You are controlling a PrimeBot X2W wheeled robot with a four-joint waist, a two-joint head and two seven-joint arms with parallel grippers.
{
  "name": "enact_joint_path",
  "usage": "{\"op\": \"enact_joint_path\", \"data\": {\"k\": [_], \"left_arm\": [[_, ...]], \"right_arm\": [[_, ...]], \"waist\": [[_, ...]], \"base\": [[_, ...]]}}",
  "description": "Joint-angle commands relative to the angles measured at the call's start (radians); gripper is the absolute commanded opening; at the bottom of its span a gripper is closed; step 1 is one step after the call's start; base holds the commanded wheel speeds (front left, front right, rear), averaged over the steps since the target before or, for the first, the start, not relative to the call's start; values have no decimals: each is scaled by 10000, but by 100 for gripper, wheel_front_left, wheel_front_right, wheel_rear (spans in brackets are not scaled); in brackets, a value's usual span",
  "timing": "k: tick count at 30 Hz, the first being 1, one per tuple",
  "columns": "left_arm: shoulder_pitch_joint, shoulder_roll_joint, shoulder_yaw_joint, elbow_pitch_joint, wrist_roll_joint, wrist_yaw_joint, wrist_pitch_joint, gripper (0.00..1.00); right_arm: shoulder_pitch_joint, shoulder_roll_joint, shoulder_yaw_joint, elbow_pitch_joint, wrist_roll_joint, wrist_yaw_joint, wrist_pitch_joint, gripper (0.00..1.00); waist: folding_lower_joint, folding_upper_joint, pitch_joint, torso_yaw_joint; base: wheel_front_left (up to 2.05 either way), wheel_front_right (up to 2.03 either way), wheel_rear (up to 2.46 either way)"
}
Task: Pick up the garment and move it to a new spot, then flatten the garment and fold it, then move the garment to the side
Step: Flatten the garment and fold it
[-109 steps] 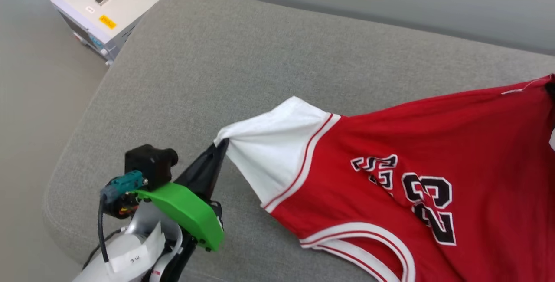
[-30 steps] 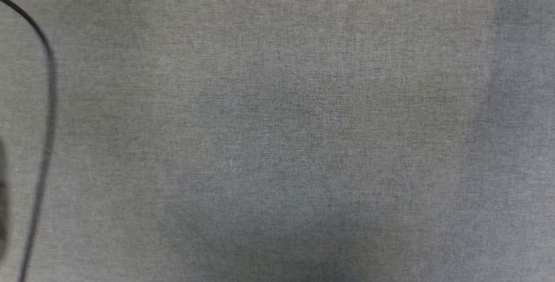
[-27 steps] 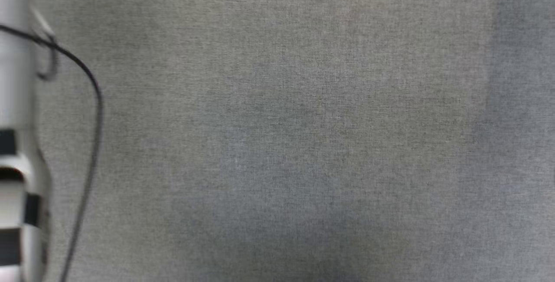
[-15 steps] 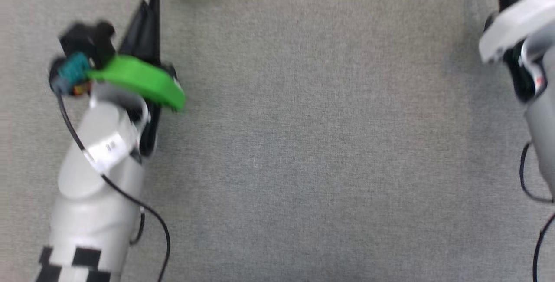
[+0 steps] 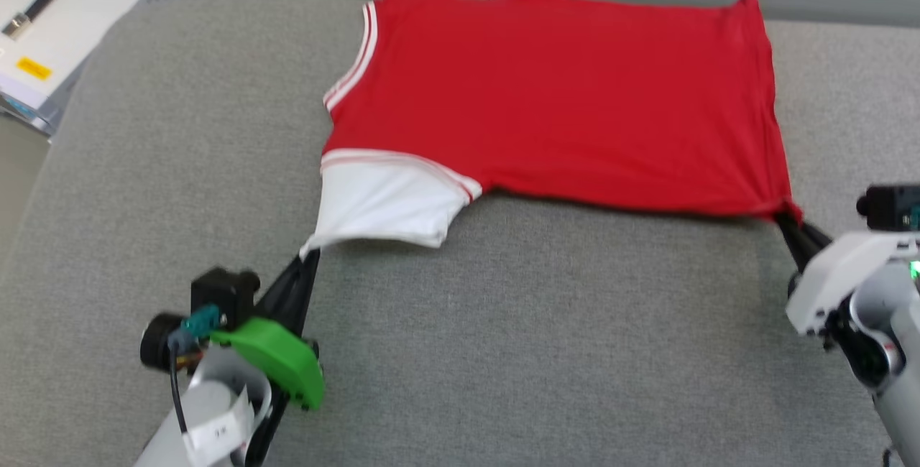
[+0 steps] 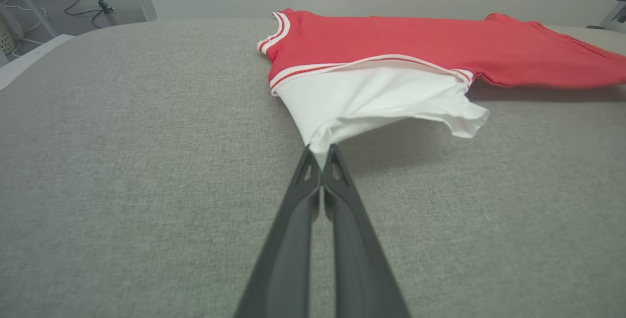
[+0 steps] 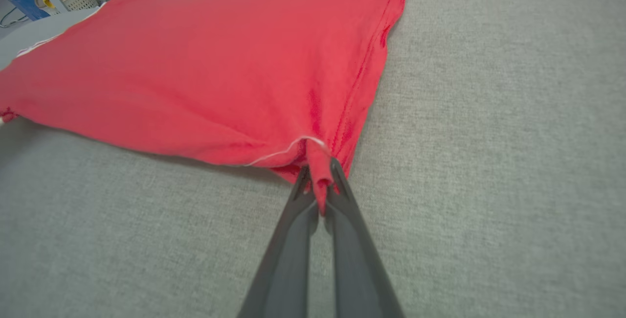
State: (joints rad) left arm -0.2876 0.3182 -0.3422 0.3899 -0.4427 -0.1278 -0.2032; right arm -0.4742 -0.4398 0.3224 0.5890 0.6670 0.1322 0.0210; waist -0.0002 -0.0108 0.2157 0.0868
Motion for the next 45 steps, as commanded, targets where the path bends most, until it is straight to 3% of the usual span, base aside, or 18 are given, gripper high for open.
{"op": "enact_joint_path", "data": {"k": [1, 10, 18, 23, 32, 36, 45], "left_arm": [[510, 186, -31, -173, -104, 28, 91, 0], [2961, 816, -156, -2071, -329, 425, 762, 0], [4636, 1749, -636, -3715, -965, 206, 2178, 0], [5014, 1657, -552, -4295, -1146, 361, 1972, 0], [3486, 1219, -111, -4314, -347, 938, 692, 0], [1554, 1005, -206, -3459, -64, 806, 817, 0], [-300, 763, -382, -1798, 107, 542, 723, 0]], "right_arm": [[501, -199, 11, -228, 186, -15, 177, 0], [3075, -637, -611, -2154, 641, -15, 1188, 0], [5542, -923, -1761, -4371, 1140, -15, 2893, 0], [6479, -726, -2695, -5703, 1162, -15, 3592, 0], [6141, -188, -3744, -7037, 562, -15, 4442, 0], [4786, 2, -3726, -6931, -59, -15, 4879, 0], [3068, 61, -3299, -5813, -660, -15, 5214, 0]], "waist": [[2, 108, -789, 201], [2, 108, -1486, 235], [2, 108, -1859, 321], [2, 108, -1806, 326], [2, 108, -1397, 99], [2, 108, -475, -176], [2, 108, 551, -391]], "base": [[0, 0, 0], [0, 0, 0], [0, 0, 0], [0, 0, 0], [0, 0, 0], [0, 0, 0], [0, 0, 0]]}}
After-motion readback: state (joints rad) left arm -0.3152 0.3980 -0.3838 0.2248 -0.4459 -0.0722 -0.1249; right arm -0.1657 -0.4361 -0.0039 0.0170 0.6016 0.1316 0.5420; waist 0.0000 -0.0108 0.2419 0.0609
